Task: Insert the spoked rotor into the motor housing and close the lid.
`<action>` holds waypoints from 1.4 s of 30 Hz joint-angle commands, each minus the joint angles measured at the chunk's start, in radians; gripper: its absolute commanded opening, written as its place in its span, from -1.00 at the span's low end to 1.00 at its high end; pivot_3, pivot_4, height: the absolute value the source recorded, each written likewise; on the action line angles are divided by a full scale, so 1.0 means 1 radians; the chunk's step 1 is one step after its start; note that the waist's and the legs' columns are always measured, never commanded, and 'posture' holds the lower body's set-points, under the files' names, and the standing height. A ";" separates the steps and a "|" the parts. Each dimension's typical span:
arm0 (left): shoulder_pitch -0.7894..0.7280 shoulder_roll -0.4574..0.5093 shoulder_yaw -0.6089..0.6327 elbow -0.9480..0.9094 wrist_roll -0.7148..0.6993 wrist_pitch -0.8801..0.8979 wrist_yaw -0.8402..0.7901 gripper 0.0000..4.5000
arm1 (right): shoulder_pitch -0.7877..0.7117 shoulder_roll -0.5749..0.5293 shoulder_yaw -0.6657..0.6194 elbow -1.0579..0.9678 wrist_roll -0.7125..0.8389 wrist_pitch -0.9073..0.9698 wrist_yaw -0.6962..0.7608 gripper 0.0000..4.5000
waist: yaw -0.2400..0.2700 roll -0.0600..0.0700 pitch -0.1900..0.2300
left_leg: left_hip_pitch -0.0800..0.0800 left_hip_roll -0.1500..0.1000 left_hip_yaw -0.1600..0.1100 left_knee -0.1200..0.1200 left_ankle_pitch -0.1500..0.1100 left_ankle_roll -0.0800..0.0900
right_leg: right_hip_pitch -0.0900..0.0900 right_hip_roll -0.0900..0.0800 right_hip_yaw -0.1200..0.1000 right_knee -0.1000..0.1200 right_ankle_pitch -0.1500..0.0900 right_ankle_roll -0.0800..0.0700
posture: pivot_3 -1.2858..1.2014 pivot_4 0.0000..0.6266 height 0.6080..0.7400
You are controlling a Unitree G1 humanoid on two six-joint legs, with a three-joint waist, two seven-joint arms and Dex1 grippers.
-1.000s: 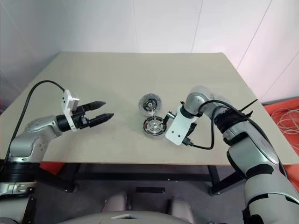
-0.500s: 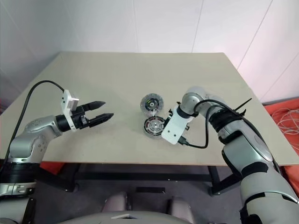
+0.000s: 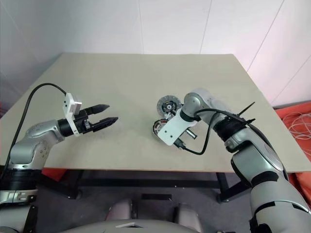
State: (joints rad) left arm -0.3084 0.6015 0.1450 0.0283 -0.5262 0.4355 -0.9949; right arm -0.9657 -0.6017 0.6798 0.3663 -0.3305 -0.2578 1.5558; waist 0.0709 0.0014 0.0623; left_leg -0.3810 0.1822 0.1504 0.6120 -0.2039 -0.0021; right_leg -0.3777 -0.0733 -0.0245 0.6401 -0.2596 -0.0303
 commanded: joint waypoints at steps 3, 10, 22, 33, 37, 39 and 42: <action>-0.036 0.001 0.004 -0.002 -0.001 -0.018 -0.004 1.00 | -0.045 0.001 -0.018 -0.225 0.116 0.381 0.059 -0.99 | -0.001 0.000 0.000 | 0.000 0.001 0.000 0.000 0.000 0.000 | -0.001 0.000 0.000 0.000 0.000 0.000 | 0.03 -1.00 1.00; -0.045 -0.004 0.000 0.003 0.002 -0.018 -0.001 1.00 | -0.090 0.013 0.067 -0.296 0.031 0.800 0.031 -0.99 | 0.005 0.000 0.000 | 0.000 0.000 0.000 -0.001 0.001 -0.001 | -0.001 0.000 0.000 0.000 0.000 0.000 | 0.03 -1.00 1.00; -0.032 -0.006 -0.002 0.003 0.007 -0.023 0.004 1.00 | -0.132 0.184 0.087 -0.157 0.003 1.127 -0.085 -0.99 | 0.003 0.000 0.000 | -0.002 0.001 0.000 -0.002 0.004 -0.008 | -0.006 0.000 0.000 0.002 0.000 0.000 | 0.03 -1.00 1.00; -0.029 -0.010 -0.008 0.010 0.012 -0.026 0.007 1.00 | -0.141 0.276 0.037 -0.074 0.091 1.239 -0.197 -0.99 | 0.007 0.000 0.000 | -0.002 0.001 0.000 -0.002 0.005 -0.010 | -0.005 0.000 0.000 0.002 0.000 0.000 | 0.03 -1.00 1.00; -0.029 -0.009 -0.010 0.012 0.013 -0.025 0.006 1.00 | -0.144 0.265 0.055 -0.068 0.089 1.189 -0.231 -0.99 | 0.005 0.000 0.000 | -0.001 0.001 0.000 -0.004 0.006 -0.011 | -0.006 0.000 0.000 0.003 0.000 0.000 | 0.03 -1.00 1.00; -0.031 -0.008 -0.011 0.013 0.013 -0.023 0.005 1.00 | -0.136 0.241 0.080 -0.100 0.090 1.164 -0.211 -0.86 | 0.006 0.000 0.000 | -0.001 0.001 0.000 -0.004 0.007 -0.012 | -0.006 0.000 0.000 0.003 0.000 0.000 | 0.03 -1.00 1.00; -0.032 -0.006 -0.012 0.013 0.013 -0.020 0.003 1.00 | -0.127 0.216 0.096 -0.140 0.090 1.140 -0.199 -0.47 | 0.009 0.000 0.000 | -0.002 0.000 0.000 -0.004 0.007 -0.012 | -0.006 0.000 0.000 0.002 0.000 0.000 | 0.03 -1.00 1.00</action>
State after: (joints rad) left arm -0.3303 0.5871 0.1234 0.0572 -0.5152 0.4321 -0.9899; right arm -1.0773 -0.3770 0.7717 0.2748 -0.2412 0.9017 1.3495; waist 0.0794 0.0016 0.0624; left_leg -0.3827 0.1826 0.1498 0.6075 -0.1973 -0.0138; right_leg -0.3837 -0.0730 -0.0242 0.6425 -0.2594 -0.0303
